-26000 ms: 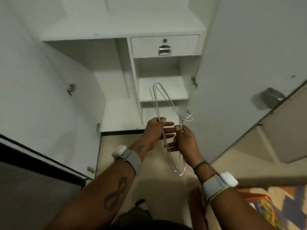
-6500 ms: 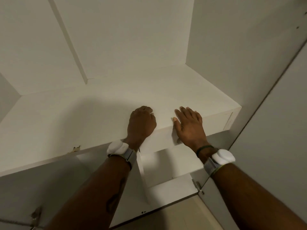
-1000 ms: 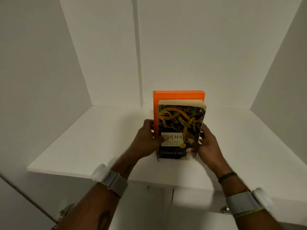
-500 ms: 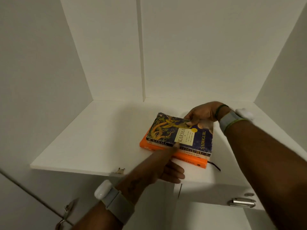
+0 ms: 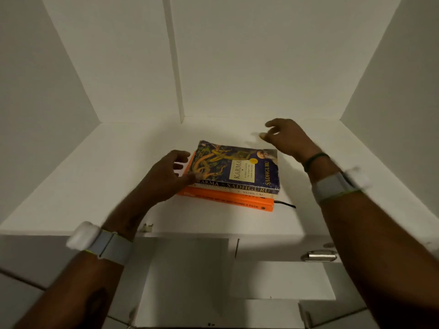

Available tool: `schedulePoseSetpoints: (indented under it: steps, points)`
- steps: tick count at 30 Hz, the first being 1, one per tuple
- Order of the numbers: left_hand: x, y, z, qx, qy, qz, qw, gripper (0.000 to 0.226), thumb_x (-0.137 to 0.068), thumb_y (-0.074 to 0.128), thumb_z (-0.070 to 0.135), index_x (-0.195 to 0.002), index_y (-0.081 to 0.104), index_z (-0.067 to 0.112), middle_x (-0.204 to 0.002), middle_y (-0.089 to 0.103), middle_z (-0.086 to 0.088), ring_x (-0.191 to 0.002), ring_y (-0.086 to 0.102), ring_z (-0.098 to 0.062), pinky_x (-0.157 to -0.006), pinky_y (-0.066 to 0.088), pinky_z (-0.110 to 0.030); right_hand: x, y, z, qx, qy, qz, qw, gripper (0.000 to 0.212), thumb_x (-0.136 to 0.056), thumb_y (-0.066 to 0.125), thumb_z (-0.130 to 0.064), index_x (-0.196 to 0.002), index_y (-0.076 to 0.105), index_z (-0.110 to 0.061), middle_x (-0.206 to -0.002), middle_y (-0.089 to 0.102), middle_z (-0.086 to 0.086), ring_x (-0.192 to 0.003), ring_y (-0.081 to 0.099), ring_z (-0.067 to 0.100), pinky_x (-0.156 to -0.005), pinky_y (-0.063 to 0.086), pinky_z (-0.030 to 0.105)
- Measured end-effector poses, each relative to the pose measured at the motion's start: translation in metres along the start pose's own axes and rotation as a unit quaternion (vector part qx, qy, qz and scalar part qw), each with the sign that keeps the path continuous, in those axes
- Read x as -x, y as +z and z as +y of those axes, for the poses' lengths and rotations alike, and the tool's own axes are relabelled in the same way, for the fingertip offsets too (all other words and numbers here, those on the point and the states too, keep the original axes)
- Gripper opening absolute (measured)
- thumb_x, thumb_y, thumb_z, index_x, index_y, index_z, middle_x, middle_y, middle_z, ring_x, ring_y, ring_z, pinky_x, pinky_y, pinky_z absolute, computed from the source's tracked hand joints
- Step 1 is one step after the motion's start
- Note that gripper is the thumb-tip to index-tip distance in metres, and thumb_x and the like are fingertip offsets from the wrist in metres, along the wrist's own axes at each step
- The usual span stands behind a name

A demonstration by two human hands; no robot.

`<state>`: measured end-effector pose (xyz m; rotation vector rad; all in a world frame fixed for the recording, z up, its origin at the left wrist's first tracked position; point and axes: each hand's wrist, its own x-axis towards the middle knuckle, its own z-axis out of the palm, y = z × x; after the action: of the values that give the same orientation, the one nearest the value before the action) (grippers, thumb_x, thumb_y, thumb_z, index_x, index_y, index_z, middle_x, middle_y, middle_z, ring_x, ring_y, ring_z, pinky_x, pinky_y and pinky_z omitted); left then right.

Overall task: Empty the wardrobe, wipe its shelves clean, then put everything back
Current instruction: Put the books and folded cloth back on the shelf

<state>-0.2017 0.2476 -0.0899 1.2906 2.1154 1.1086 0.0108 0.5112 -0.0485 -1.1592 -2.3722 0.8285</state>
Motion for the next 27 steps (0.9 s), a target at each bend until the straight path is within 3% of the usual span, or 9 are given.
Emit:
schedulePoseSetpoints:
  steps: [2, 5, 7, 9, 11, 14, 18, 24, 27]
  points:
    - [0.001, 0.01, -0.005, -0.006, 0.02, -0.036, 0.999, 0.077, -0.072, 0.084, 0.044, -0.138, 0.048, 0.029, -0.122, 0.057, 0.018, -0.111, 0.059, -0.004, -0.09, 0.053, -0.024, 0.035, 0.013, 0.031, -0.052, 0.061, 0.091, 0.993, 0.056, -0.088, 0.071, -0.049, -0.129, 0.062, -0.011, -0.12, 0.067, 0.01, -0.106, 0.065, 0.025, -0.096, 0.052, 0.039]
    - [0.006, 0.024, -0.013, -0.026, 0.05, -0.009, 0.998, 0.082, -0.079, 0.084, 0.035, -0.148, 0.042, 0.024, -0.125, 0.052, 0.018, -0.114, 0.053, -0.004, -0.086, 0.043, -0.012, 0.091, 0.04, 0.058, -0.101, 0.108, 0.144, 0.979, 0.074, -0.079, 0.058, -0.069, -0.124, 0.065, -0.011, -0.112, 0.072, 0.009, -0.097, 0.071, 0.027, -0.091, 0.057, 0.047]
    - [0.01, 0.029, -0.014, -0.03, 0.06, 0.033, 0.997, 0.079, -0.081, 0.083, 0.031, -0.149, 0.043, 0.024, -0.123, 0.051, 0.021, -0.113, 0.052, 0.0, -0.083, 0.037, -0.003, 0.124, 0.057, 0.054, -0.126, 0.09, 0.16, 0.975, 0.062, -0.091, 0.058, -0.059, -0.129, 0.063, -0.011, -0.115, 0.071, 0.003, -0.097, 0.069, 0.018, -0.088, 0.056, 0.027]
    - [0.013, 0.032, -0.016, -0.036, 0.071, 0.068, 0.994, 0.078, -0.081, 0.083, 0.03, -0.149, 0.045, 0.022, -0.122, 0.051, 0.023, -0.11, 0.052, 0.005, -0.082, 0.034, 0.004, 0.149, 0.068, 0.037, -0.15, 0.074, 0.163, 0.972, 0.044, -0.099, 0.06, -0.043, -0.132, 0.061, -0.015, -0.111, 0.068, -0.007, -0.094, 0.064, 0.002, -0.074, 0.043, 0.002]
    - [0.017, 0.037, -0.019, -0.024, 0.07, 0.097, 0.993, 0.078, -0.08, 0.084, 0.029, -0.148, 0.047, 0.021, -0.122, 0.052, 0.021, -0.107, 0.051, 0.01, -0.08, 0.033, 0.008, 0.164, 0.079, 0.025, -0.175, 0.046, 0.164, 0.97, 0.029, -0.098, 0.062, -0.037, -0.126, 0.059, -0.028, -0.104, 0.064, -0.024, -0.088, 0.063, -0.012, -0.07, 0.041, -0.002]
    - [0.023, 0.043, -0.018, -0.009, 0.069, 0.129, 0.989, 0.072, -0.081, 0.084, 0.025, -0.145, 0.052, 0.021, -0.119, 0.056, 0.019, -0.092, 0.051, 0.028, -0.077, 0.032, 0.01, 0.172, 0.091, 0.018, -0.178, 0.017, 0.19, 0.965, 0.032, -0.098, 0.065, -0.03, -0.129, 0.061, -0.029, -0.105, 0.067, -0.026, -0.092, 0.063, -0.014, -0.077, 0.046, 0.001]
    - [0.033, 0.05, -0.015, 0.01, 0.057, 0.158, 0.986, 0.069, -0.083, 0.083, 0.024, -0.145, 0.052, 0.02, -0.111, 0.057, 0.021, -0.09, 0.056, 0.014, -0.074, 0.034, 0.009, 0.174, 0.098, 0.018, -0.199, 0.034, 0.22, 0.954, 0.045, -0.096, 0.068, -0.017, -0.137, 0.055, -0.031, -0.102, 0.059, -0.035, -0.088, 0.058, -0.026, -0.076, 0.039, -0.006]
    - [0.042, 0.054, -0.016, 0.029, 0.056, 0.168, 0.984, 0.06, -0.086, 0.08, 0.018, -0.141, 0.056, 0.02, -0.097, 0.054, 0.039, -0.081, 0.055, 0.029, -0.073, 0.037, 0.007, 0.172, 0.103, 0.024, -0.186, 0.037, 0.207, 0.96, 0.054, -0.094, 0.069, -0.021, -0.145, 0.052, -0.022, -0.12, 0.066, -0.014, -0.098, 0.064, -0.003, -0.083, 0.041, -0.004]
    - [0.044, 0.054, -0.015, 0.044, 0.048, 0.172, 0.983, 0.063, -0.085, 0.081, 0.016, -0.143, 0.055, 0.017, -0.1, 0.057, 0.029, -0.076, 0.054, 0.031, -0.071, 0.037, 0.008, 0.17, 0.103, 0.027, -0.165, 0.04, 0.2, 0.965, 0.054, -0.095, 0.069, -0.025, -0.146, 0.051, -0.024, -0.12, 0.066, -0.014, -0.093, 0.063, -0.004, -0.081, 0.039, -0.002]
